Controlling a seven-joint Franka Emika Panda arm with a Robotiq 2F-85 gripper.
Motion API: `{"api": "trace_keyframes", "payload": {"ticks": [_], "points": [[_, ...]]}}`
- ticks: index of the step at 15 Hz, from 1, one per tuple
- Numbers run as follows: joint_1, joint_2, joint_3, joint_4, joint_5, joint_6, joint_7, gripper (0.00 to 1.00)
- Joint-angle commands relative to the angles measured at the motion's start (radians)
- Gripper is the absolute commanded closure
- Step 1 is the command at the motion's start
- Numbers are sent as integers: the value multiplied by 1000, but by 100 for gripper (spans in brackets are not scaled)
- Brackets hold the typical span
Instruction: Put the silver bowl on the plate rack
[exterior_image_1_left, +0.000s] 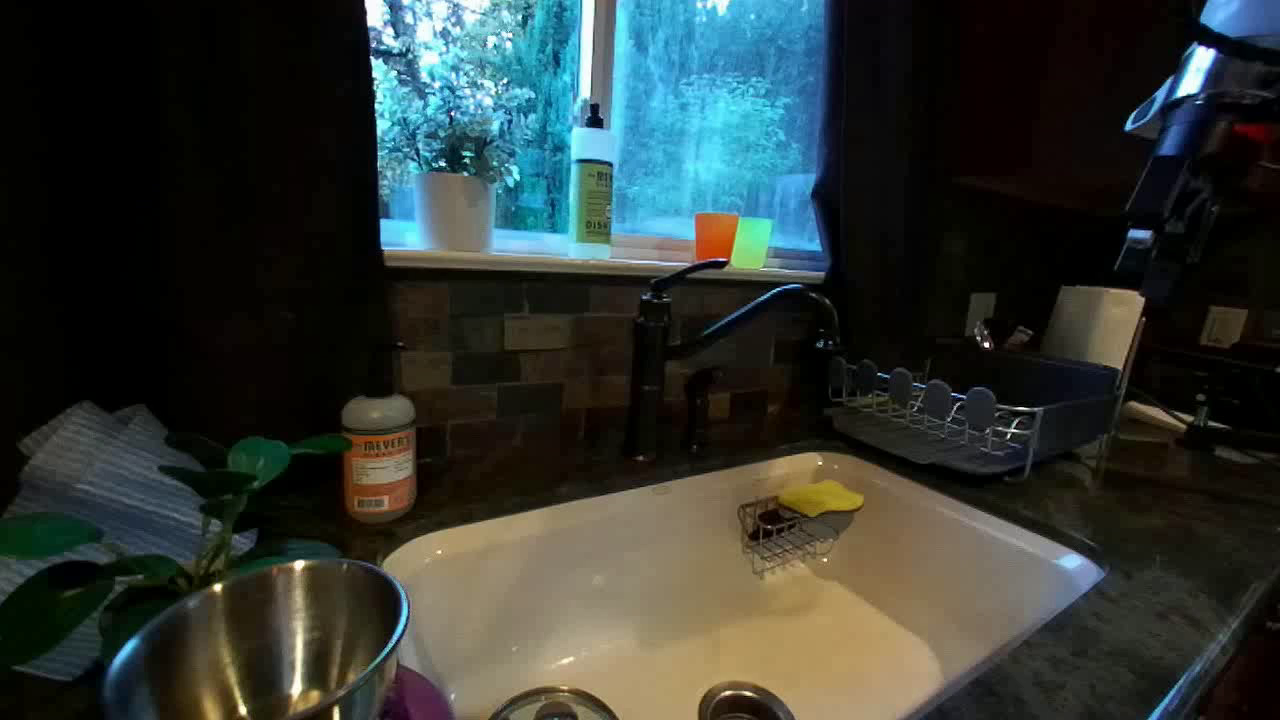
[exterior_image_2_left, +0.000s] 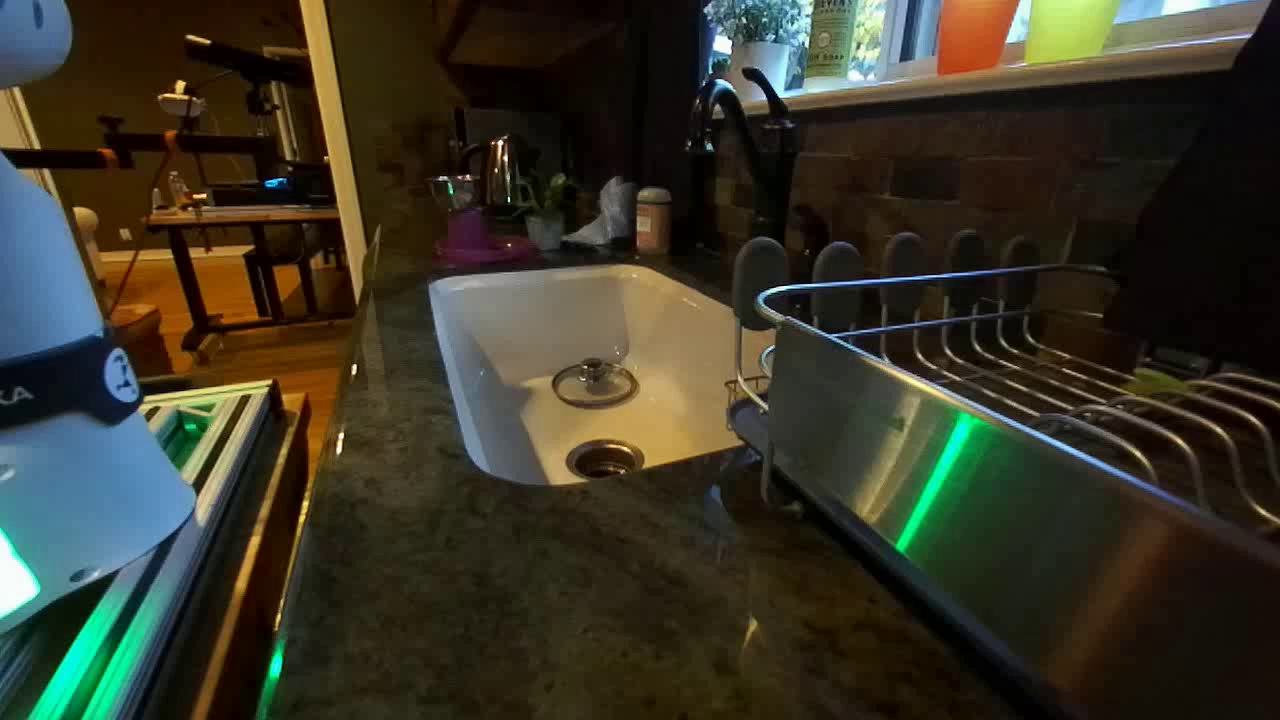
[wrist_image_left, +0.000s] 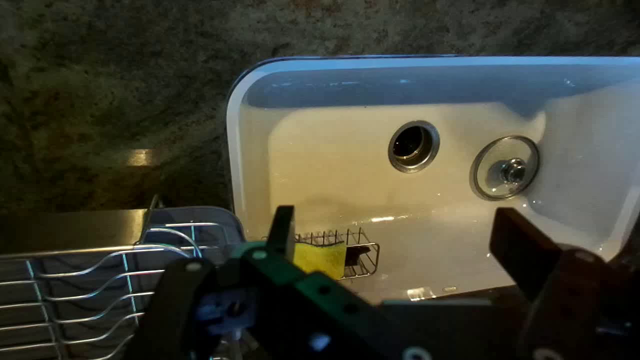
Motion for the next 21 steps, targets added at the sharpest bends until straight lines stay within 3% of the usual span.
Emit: {"api": "trace_keyframes", "payload": {"ticks": [1,11,17,21], "points": [[-14,4,10,2,9,-2,-10,0],[-14,4,10,2,9,-2,-10,0],[152,-4,268,-62,174,14,123,0],[287,89,467,-27,325,151,250,0]]}}
